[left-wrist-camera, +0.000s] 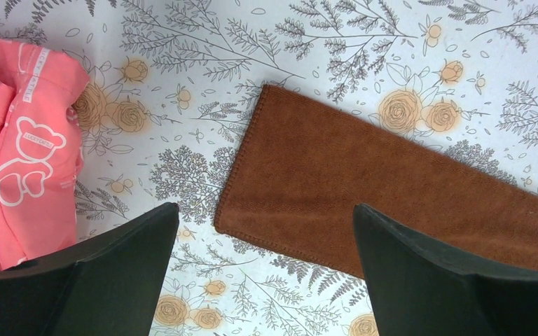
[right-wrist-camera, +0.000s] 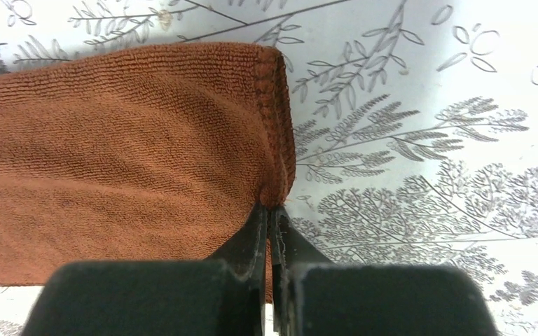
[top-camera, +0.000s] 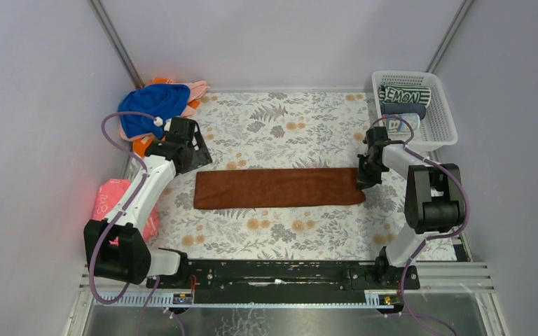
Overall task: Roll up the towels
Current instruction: Fold the towel at the center of the board.
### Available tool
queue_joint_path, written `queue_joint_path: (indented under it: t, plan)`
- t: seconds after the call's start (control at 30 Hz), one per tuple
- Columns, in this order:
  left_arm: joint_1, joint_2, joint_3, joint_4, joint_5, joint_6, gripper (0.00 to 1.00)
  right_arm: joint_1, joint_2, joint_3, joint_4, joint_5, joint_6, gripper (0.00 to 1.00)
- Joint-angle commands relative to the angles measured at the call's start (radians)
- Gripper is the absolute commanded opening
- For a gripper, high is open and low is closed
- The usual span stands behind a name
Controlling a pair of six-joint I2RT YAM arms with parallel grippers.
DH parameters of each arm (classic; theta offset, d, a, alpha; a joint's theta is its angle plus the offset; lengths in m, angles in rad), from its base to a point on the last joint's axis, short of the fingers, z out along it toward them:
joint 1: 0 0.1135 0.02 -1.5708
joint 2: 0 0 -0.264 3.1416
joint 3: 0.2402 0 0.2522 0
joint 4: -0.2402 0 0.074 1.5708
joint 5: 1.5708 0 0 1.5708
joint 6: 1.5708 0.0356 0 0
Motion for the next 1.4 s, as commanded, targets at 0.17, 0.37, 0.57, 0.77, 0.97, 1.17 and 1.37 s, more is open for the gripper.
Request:
queue_joint_path:
  t: [0.17, 0.37, 0.57, 0.77, 0.97, 1.17, 1.37]
  plan:
    - [0.013, -0.039, -0.014, 0.060, -0.022, 0.017, 0.94, -0.191, -0.167, 0.109, -0.116, 0.294, 0.005, 0.00]
    - [0.014, -0.043, -0.021, 0.061, -0.016, 0.017, 0.94, -0.209, -0.190, 0.114, -0.101, 0.261, 0.000, 0.00]
    - [0.022, -0.030, -0.015, 0.061, 0.003, 0.017, 0.94, -0.102, -0.237, 0.110, -0.133, -0.012, 0.019, 0.00]
    - [0.026, -0.021, -0.016, 0.062, 0.019, 0.019, 0.94, 0.133, -0.241, 0.133, -0.102, -0.136, 0.129, 0.00]
    - [0.029, -0.014, -0.021, 0.065, 0.033, 0.022, 0.94, 0.338, -0.159, 0.225, -0.048, -0.153, 0.215, 0.00]
    - [0.030, 0.004, -0.021, 0.064, 0.048, 0.023, 0.94, 0.497, -0.062, 0.331, 0.033, -0.179, 0.308, 0.00]
    - [0.032, 0.014, -0.021, 0.065, 0.054, 0.025, 0.95, 0.606, 0.068, 0.448, 0.087, -0.206, 0.386, 0.00]
